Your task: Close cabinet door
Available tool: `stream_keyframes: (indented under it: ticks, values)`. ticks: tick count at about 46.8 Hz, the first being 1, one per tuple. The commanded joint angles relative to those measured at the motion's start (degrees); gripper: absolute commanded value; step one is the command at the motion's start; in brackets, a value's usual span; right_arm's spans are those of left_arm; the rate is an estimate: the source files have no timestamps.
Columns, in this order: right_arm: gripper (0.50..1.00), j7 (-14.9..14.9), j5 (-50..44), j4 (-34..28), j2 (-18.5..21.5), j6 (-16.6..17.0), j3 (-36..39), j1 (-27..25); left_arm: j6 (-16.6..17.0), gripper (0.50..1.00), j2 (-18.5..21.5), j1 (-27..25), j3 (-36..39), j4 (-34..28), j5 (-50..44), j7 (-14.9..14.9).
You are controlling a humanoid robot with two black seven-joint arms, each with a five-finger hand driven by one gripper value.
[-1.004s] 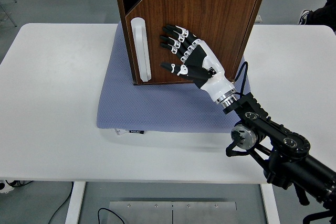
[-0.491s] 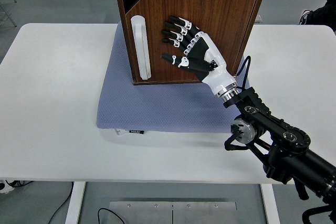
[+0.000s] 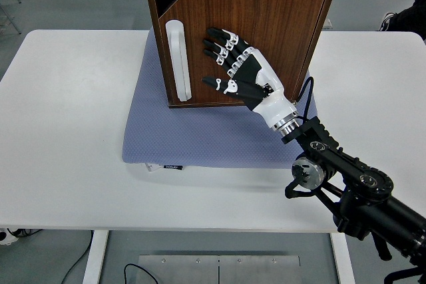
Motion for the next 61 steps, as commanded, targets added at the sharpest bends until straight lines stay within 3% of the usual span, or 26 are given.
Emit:
stream_keyframes:
  ticks: [1,13,42,61]
  values:
    - [1.0,0.0,-0.09,0.88,0.0,0.24,0.0,-0.35,0.0,1.0,0.0,0.0,0.0,-0.08,0.0,0.0]
    - [1.0,0.0,-0.09,4.57,-0.44,1.12,0.0,-1.32,0.0,1.0,0.0,0.0,0.0,0.0,0.0,0.0]
    - [1.0,0.0,-0.09,11.25,-11.95,1.47,1.5,-10.46,0.0,1.0,0.0,0.0,0.0,0.0,0.0,0.0]
    - [1.0,0.0,-0.09,11.69,-17.31,5.07,8.44,-18.54,0.0,1.0,0.0,0.0,0.0,0.0,0.0,0.0]
